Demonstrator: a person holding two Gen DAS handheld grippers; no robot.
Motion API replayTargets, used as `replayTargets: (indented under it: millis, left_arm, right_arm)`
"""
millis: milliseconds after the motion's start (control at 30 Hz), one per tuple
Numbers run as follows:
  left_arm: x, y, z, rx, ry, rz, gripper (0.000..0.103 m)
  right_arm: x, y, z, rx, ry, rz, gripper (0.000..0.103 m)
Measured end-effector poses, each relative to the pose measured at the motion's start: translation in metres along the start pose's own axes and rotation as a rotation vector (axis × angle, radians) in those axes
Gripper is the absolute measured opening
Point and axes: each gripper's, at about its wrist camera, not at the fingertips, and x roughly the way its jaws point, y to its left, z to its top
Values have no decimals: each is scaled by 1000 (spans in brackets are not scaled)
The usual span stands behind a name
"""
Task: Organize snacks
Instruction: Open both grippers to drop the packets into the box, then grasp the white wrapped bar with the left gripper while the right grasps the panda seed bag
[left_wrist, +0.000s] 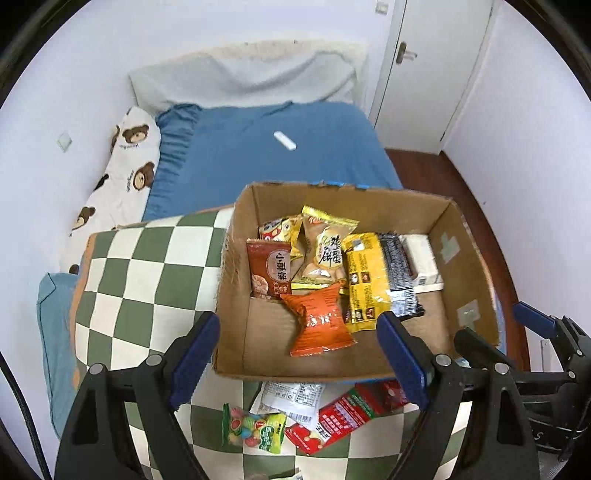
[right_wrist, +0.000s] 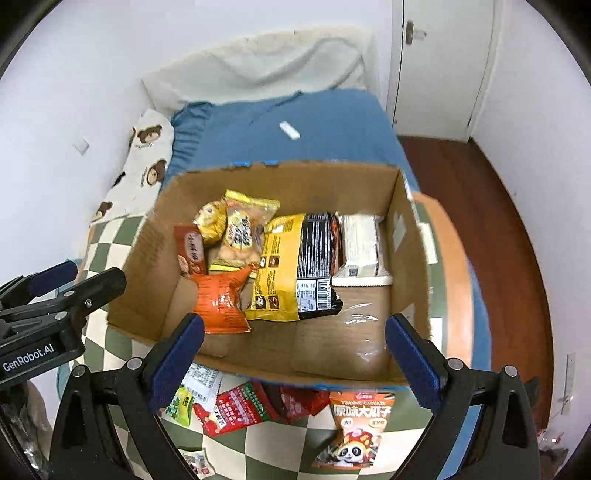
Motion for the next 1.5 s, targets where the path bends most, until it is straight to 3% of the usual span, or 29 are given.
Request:
replayTargets:
  millis: [200, 367, 467, 633, 733, 867, 1100, 1233, 1333, 1500]
  left_arm:
    - [-41, -5, -20, 15, -92, 5, 87]
    - [-34, -1, -49, 73, -79, 68, 87]
    - [-5, 13, -72, 84, 12, 99, 87]
    - [64, 47, -117, 57, 201, 150, 87]
    - [99, 63, -136, -13, 293, 119, 87]
    - [127, 60, -138, -69, 330, 36, 87]
    - [175, 25, -121, -13, 397, -54, 87]
    - [180, 8, -118, 72, 350, -36, 86]
    - [179, 4, -121, 96, 349, -46, 73]
    - [168, 10, -147, 122, 352, -23, 70]
  right_arm:
    - [-47, 7, -13, 1, -74, 23, 100]
    - [-51, -3, -39, 61, -58, 78, 98]
    - [-28, -8, -66, 132, 16, 147, 68]
    - [30, 0, -113, 241, 168, 254, 65]
    - [70, 9, -138, 315, 258, 292, 65]
    - [95, 13, -154, 350, 285, 269, 65]
    - [104, 13, -160, 352, 281, 201, 65]
    - [106, 11, -166, 355, 292, 176, 65]
    - [105, 13, -170, 352, 293, 171, 65]
    - [88, 7, -183, 360, 277, 175, 65]
